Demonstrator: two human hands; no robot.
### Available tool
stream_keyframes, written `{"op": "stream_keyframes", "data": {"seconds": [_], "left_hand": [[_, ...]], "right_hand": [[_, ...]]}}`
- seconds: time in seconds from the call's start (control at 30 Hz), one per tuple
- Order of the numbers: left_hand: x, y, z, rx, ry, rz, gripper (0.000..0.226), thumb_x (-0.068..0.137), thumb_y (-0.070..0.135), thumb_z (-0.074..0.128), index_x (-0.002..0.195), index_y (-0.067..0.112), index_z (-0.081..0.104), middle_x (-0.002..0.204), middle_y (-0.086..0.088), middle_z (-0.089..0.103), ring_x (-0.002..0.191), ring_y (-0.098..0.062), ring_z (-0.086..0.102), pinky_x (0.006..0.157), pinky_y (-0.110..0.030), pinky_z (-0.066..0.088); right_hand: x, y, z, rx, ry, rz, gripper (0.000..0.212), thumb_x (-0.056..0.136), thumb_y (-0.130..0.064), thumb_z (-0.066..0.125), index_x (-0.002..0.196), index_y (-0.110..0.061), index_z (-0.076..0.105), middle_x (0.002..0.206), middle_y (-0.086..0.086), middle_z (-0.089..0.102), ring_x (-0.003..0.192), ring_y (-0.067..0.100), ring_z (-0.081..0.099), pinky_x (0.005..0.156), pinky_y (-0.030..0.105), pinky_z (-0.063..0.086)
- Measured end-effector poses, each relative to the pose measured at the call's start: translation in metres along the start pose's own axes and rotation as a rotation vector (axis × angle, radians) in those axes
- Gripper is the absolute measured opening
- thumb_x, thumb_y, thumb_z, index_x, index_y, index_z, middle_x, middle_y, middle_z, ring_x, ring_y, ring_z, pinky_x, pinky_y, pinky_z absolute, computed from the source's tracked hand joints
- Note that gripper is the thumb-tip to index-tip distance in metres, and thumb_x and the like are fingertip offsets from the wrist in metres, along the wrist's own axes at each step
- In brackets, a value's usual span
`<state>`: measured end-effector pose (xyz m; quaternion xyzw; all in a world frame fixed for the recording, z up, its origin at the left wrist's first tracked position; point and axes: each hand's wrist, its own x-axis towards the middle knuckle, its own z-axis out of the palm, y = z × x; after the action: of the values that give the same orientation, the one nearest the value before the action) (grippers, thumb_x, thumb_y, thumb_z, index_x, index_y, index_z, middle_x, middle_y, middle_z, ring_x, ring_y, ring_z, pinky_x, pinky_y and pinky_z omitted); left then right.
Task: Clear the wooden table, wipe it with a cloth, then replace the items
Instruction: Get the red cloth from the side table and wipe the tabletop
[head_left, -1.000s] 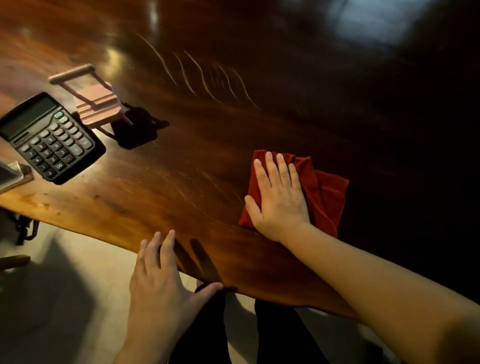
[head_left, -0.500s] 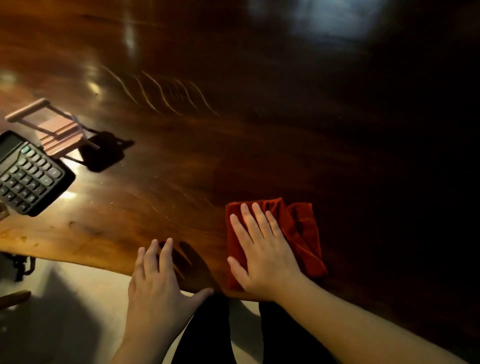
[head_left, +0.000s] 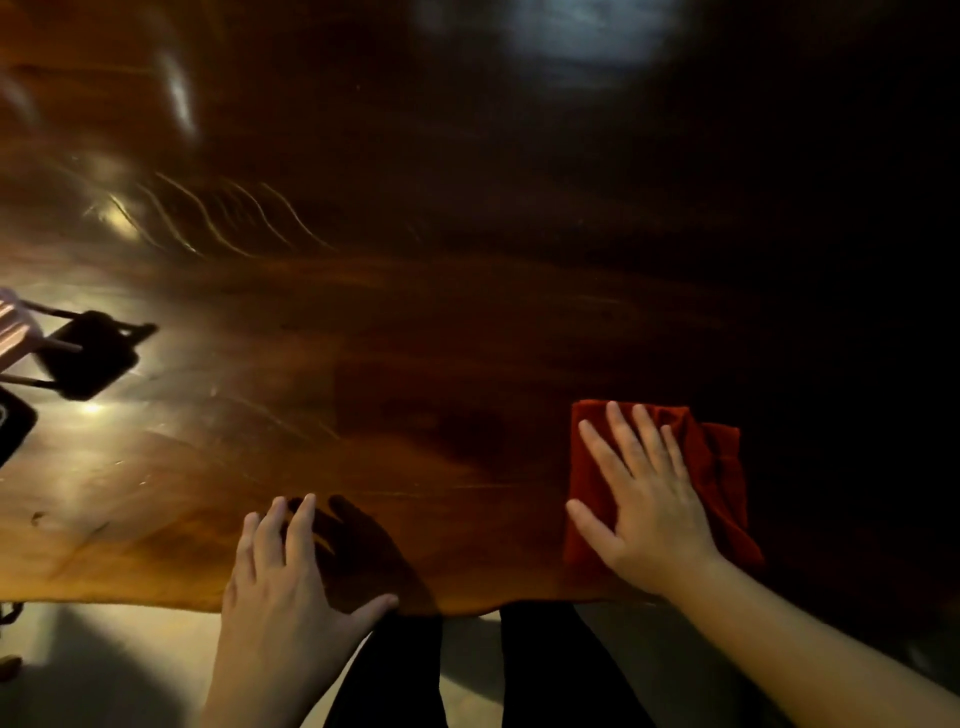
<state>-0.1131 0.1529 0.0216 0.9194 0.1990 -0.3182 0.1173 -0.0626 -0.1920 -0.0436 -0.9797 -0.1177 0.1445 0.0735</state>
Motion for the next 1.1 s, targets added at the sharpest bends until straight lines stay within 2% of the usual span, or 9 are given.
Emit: {"op": "stream_keyframes", "data": {"seconds": [0.23, 0.5, 0.63, 0.83, 1.1], "left_hand": [[-0.014, -0.014, 0.001, -0.028, -0.023, -0.065, 0.141, 0.041, 0.097, 0.048, 0.153, 0.030, -0.006, 0.166, 0.001, -0.007, 0.151, -0.028, -0.007, 0.120, -0.046, 0.012], [-0.035, -0.035, -0.001, -0.049, -0.030, -0.173, 0.129, 0.052, 0.092, 0.041, 0.151, 0.028, -0.013, 0.165, 0.000, -0.015, 0.151, -0.028, -0.008, 0.119, -0.043, 0.010], [-0.041, -0.044, 0.003, -0.095, 0.000, -0.190, 0.121, 0.063, 0.089, 0.045, 0.152, 0.029, -0.010, 0.166, 0.001, -0.011, 0.152, -0.027, -0.005, 0.119, -0.042, 0.011], [-0.045, -0.050, 0.006, -0.128, 0.016, -0.177, 0.117, 0.066, 0.088, 0.050, 0.153, 0.032, -0.007, 0.166, 0.002, -0.007, 0.152, -0.025, 0.003, 0.119, -0.040, 0.016], [-0.042, -0.032, -0.003, -0.108, 0.053, -0.106, 0.114, 0.068, 0.084, 0.054, 0.153, 0.031, -0.001, 0.166, 0.004, -0.002, 0.151, -0.023, 0.007, 0.120, -0.040, 0.021]], "right_hand": [[0.048, -0.016, -0.009, 0.002, 0.078, 0.057, 0.085, 0.093, -0.068, 0.037, 0.163, -0.028, 0.012, 0.172, 0.008, 0.007, 0.157, 0.026, -0.006, 0.125, 0.053, 0.002], [0.120, -0.093, -0.009, -0.032, 0.129, 0.075, 0.088, 0.090, -0.070, 0.031, 0.162, -0.023, 0.011, 0.171, 0.012, 0.009, 0.157, 0.033, 0.000, 0.125, 0.054, 0.002], [0.123, -0.136, -0.002, -0.047, 0.123, -0.006, 0.089, 0.091, -0.070, 0.032, 0.162, -0.021, 0.010, 0.171, 0.013, 0.009, 0.156, 0.034, 0.001, 0.125, 0.055, 0.003], [0.099, -0.190, 0.011, -0.046, 0.091, -0.168, 0.093, 0.089, -0.072, 0.037, 0.163, -0.019, 0.014, 0.171, 0.015, 0.010, 0.157, 0.035, 0.000, 0.124, 0.056, 0.004], [0.046, -0.201, 0.027, 0.060, 0.021, -0.357, 0.094, 0.088, -0.071, 0.044, 0.163, -0.023, 0.015, 0.171, 0.010, 0.011, 0.157, 0.033, 0.001, 0.124, 0.056, 0.004]]}}
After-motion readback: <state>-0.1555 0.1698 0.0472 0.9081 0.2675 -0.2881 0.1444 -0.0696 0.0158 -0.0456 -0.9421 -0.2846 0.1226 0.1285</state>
